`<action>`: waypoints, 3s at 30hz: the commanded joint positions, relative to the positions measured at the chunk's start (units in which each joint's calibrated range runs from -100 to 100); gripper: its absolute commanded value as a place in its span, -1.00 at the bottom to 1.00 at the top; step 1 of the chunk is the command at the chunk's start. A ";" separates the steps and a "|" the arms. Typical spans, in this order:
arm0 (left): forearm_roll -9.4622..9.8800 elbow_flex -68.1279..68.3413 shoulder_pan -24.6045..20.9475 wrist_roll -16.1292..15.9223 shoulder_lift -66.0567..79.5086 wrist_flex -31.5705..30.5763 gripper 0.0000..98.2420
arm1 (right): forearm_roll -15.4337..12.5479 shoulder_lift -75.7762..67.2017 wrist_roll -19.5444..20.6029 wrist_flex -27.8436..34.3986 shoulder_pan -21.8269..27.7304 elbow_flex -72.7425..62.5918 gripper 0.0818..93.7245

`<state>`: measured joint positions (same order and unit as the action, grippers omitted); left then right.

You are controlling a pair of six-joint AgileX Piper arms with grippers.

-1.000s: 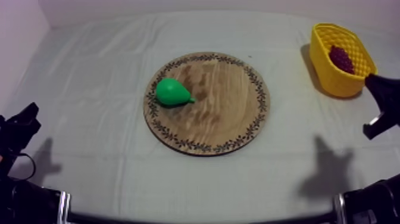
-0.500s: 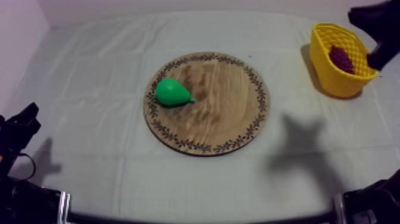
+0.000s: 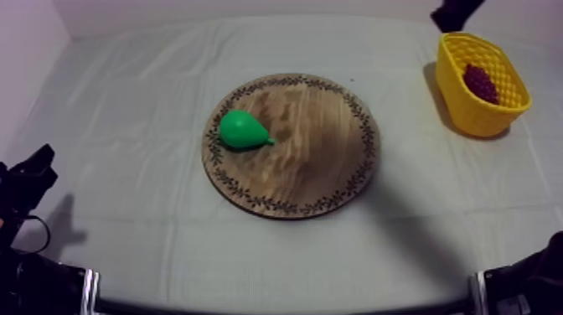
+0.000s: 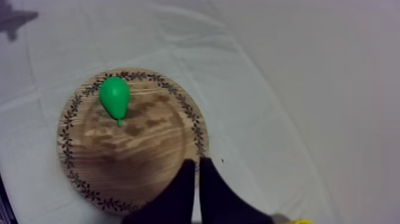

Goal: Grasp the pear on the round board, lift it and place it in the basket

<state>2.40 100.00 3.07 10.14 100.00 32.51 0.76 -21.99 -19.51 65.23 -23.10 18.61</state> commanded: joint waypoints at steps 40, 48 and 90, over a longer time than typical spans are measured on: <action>0.02 0.00 0.01 -0.01 0.00 -0.01 -1.00 | 8.79 55.48 1.90 31.98 -13.63 -51.68 -0.98; 0.02 0.00 0.01 -0.01 0.00 -0.01 -1.00 | 9.78 59.92 1.29 32.45 -13.51 -54.21 -0.66; 0.02 0.00 0.01 -0.01 0.00 -0.01 -1.00 | 4.83 74.67 -3.18 32.30 -10.83 -59.77 0.49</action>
<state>2.40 100.00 3.07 10.14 100.00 32.51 5.72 51.97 -22.65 97.48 -33.96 -40.73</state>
